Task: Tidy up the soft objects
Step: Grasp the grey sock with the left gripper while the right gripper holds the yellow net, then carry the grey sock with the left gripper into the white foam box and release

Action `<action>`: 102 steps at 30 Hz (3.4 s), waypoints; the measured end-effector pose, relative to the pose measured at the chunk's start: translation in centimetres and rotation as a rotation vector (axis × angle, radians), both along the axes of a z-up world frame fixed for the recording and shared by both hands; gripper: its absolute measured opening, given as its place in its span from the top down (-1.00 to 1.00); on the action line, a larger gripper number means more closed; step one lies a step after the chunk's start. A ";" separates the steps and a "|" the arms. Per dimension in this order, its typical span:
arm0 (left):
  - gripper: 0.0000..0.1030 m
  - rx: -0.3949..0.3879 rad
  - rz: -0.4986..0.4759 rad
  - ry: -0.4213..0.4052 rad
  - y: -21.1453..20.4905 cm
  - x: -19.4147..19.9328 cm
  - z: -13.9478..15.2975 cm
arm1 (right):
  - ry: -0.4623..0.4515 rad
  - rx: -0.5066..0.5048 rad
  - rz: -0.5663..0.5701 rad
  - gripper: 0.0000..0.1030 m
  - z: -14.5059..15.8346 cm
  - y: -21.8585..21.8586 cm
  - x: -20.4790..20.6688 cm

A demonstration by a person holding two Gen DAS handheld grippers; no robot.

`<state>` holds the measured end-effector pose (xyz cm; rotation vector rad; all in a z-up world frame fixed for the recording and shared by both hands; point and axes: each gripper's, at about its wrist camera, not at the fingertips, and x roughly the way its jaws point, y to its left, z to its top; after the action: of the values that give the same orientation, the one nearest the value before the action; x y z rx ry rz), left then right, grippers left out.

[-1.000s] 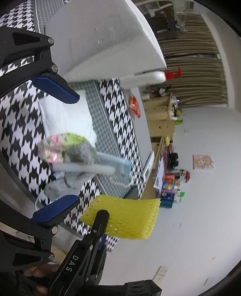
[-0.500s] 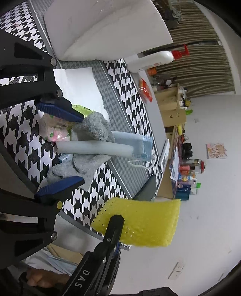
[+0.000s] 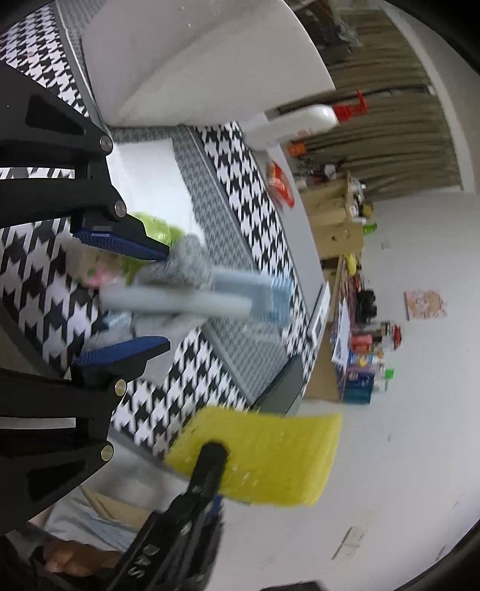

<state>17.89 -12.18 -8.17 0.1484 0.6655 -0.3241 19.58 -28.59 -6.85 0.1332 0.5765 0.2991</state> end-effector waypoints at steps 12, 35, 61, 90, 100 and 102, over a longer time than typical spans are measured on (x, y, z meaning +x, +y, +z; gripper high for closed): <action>0.63 -0.009 0.050 0.034 0.7 2.3 -0.2 | -0.006 -0.003 0.015 0.75 -0.1 0.2 -0.2; 0.83 -0.057 0.005 -0.175 2.1 -1.8 8.2 | -0.077 -0.003 0.069 0.76 3.0 2.2 -1.4; 0.83 -0.078 0.112 -0.277 7.9 -3.3 14.6 | -0.169 -0.010 0.164 0.76 8.1 6.7 -0.5; 0.83 -0.068 0.191 -0.353 11.2 0.1 21.0 | -0.241 -0.020 0.254 0.76 14.5 11.7 3.0; 0.83 -0.014 0.298 -0.416 13.8 0.4 23.7 | -0.266 -0.032 0.305 0.76 15.7 13.4 3.6; 0.83 -0.001 0.331 -0.409 14.5 0.8 23.8 | -0.270 -0.036 0.319 0.76 15.7 13.9 3.7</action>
<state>18.71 2.37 15.60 0.0973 0.2760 0.0275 23.29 -14.64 8.83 -0.0359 0.3327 0.6058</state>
